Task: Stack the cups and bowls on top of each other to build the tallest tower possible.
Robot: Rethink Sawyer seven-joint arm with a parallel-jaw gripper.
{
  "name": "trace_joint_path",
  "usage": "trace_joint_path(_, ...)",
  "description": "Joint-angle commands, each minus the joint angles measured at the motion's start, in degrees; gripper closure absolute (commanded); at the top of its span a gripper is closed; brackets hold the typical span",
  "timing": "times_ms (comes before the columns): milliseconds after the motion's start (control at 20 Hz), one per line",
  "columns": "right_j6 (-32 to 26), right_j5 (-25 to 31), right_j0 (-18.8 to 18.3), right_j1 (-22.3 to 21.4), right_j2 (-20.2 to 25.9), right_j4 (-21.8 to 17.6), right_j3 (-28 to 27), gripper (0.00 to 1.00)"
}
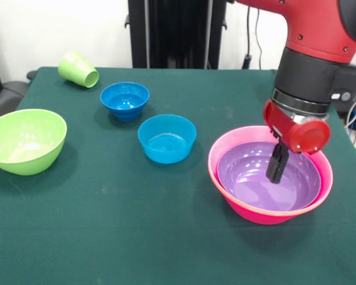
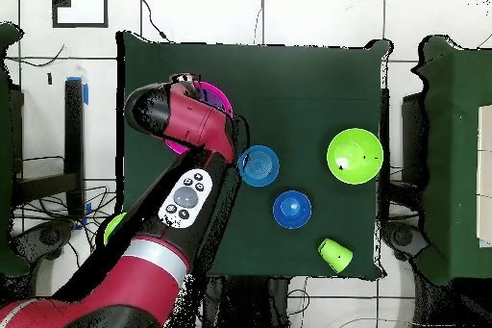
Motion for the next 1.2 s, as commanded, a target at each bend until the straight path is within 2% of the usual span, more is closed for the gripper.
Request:
trace_joint_path(50,8.5,-5.84,-0.81,3.01,11.49,1.48,5.78,1.0)
trace_joint_path(300,9.5,-6.31,-0.63,4.21,11.11,1.84,5.17,1.0)
trace_joint_path(750,9.51,-11.26,-1.17,6.59,11.34,1.67,4.83,1.0)
trace_joint_path(1200,10.52,-11.84,-0.57,8.71,9.91,2.73,4.22,1.0)
